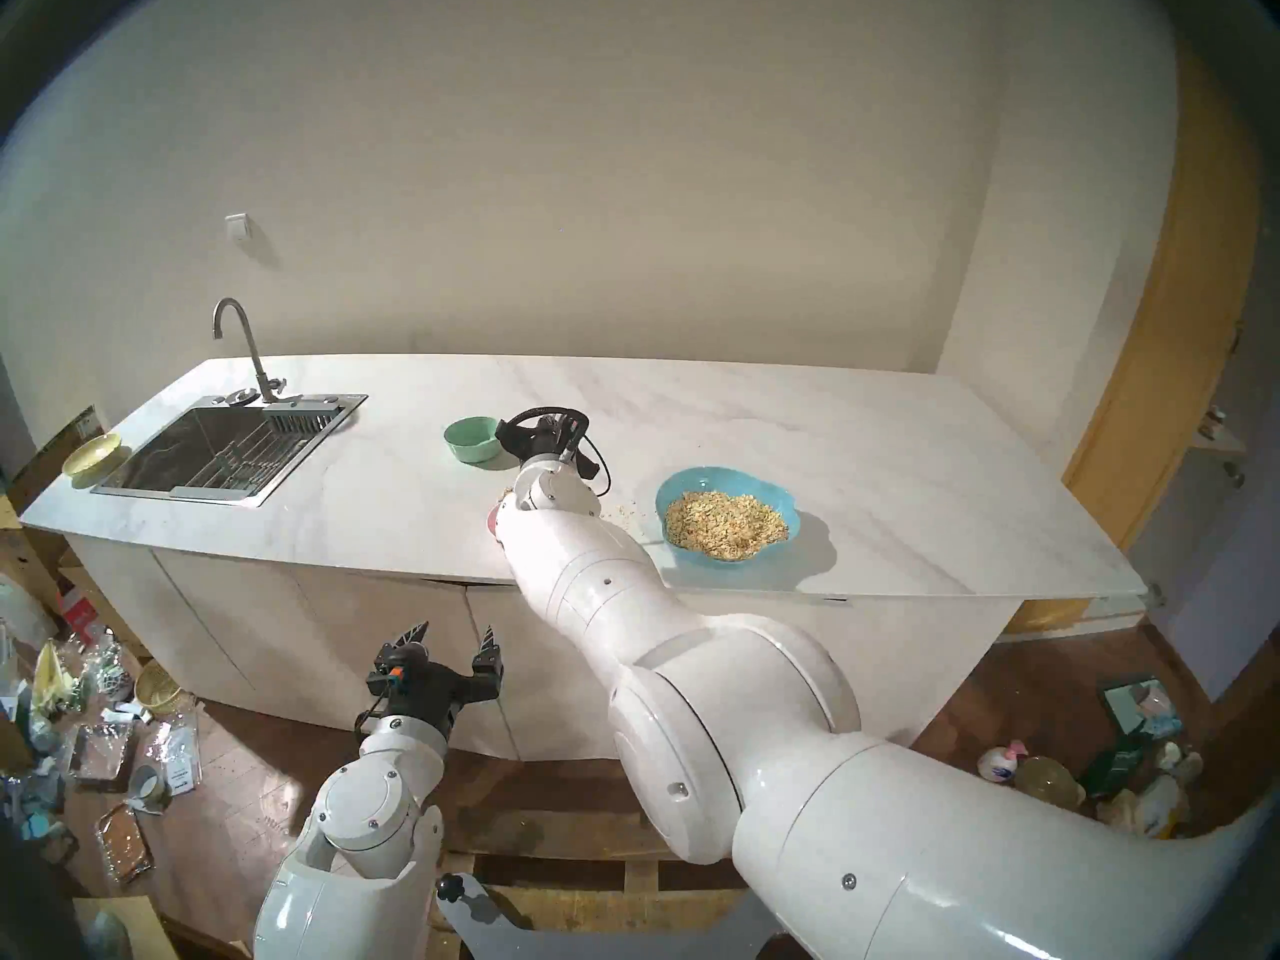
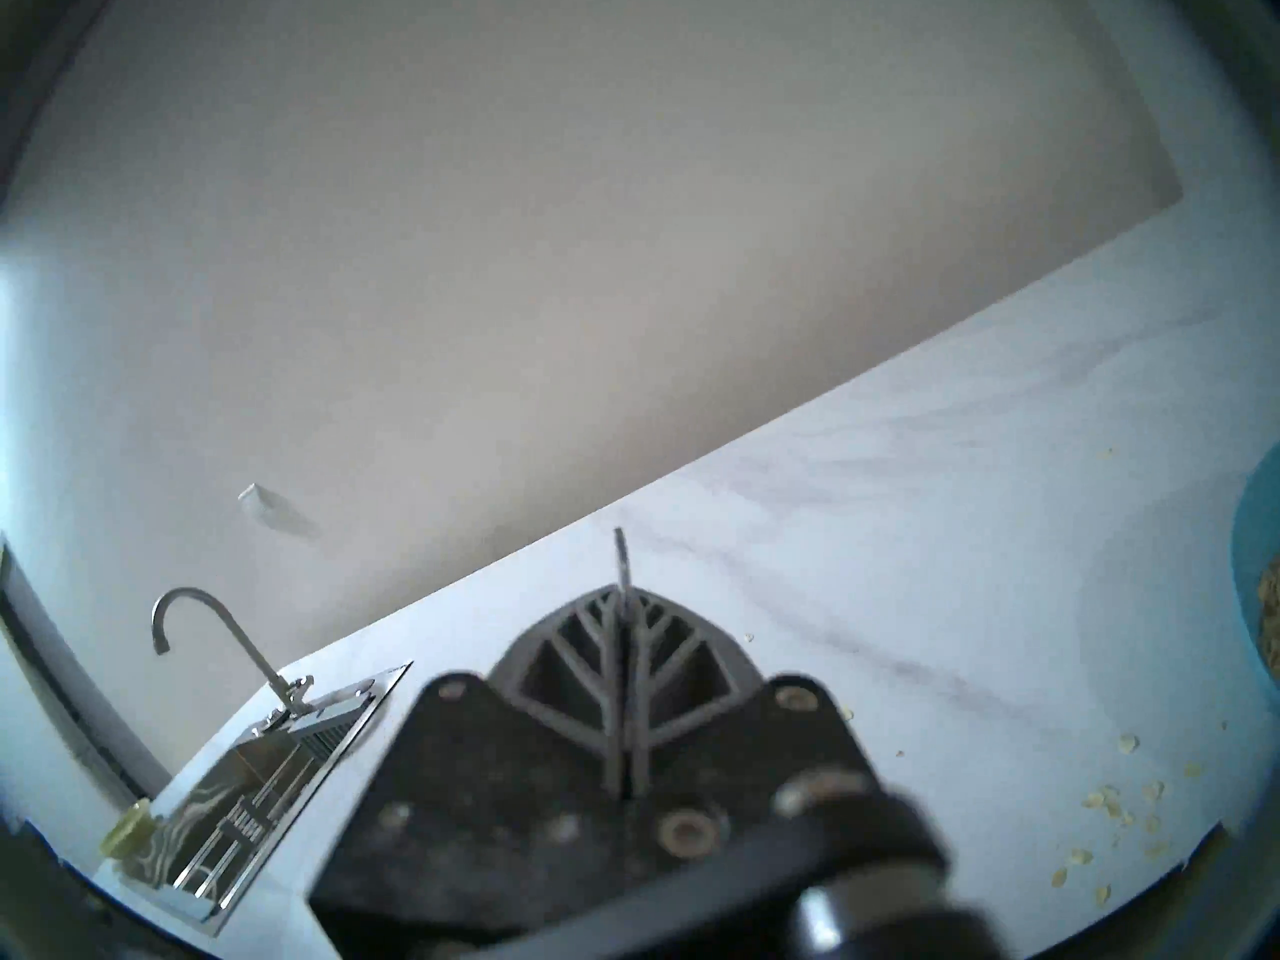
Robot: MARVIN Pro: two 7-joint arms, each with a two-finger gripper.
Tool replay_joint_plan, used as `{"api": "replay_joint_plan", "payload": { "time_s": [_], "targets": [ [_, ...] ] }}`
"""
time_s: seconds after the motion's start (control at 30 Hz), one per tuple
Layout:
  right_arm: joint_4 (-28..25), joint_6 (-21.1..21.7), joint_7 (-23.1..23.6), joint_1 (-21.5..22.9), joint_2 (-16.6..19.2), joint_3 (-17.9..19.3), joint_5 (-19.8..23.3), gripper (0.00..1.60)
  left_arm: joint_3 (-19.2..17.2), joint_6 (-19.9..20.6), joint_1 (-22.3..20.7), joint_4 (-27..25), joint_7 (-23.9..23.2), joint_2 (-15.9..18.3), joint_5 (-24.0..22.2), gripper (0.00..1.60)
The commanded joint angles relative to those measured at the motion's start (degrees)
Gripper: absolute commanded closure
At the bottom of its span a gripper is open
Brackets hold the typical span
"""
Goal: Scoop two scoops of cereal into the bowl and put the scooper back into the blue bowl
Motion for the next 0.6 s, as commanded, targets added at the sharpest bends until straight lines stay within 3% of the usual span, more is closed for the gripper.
{"api": "replay_joint_plan", "payload": {
  "time_s": [0.0,0.27,0.57],
  "targets": [
    [0.0,-2.9,2.0,-0.1,1.5,-1.4,-1.4,1.6,0.1,-0.3,-0.3,-1.6,-0.3,0.0,-0.2,0.0],
    [0.7,-5.2,2.6,-0.8,3.0,-5.4,-3.3,1.6,0.1,-0.3,-0.3,-1.5,-0.3,0.0,-0.1,0.0],
    [-0.4,-5.0,1.6,0.0,2.3,-8.0,-4.6,1.6,0.1,-0.3,-0.3,-1.5,-0.2,0.0,-0.1,0.0]
  ]
}}
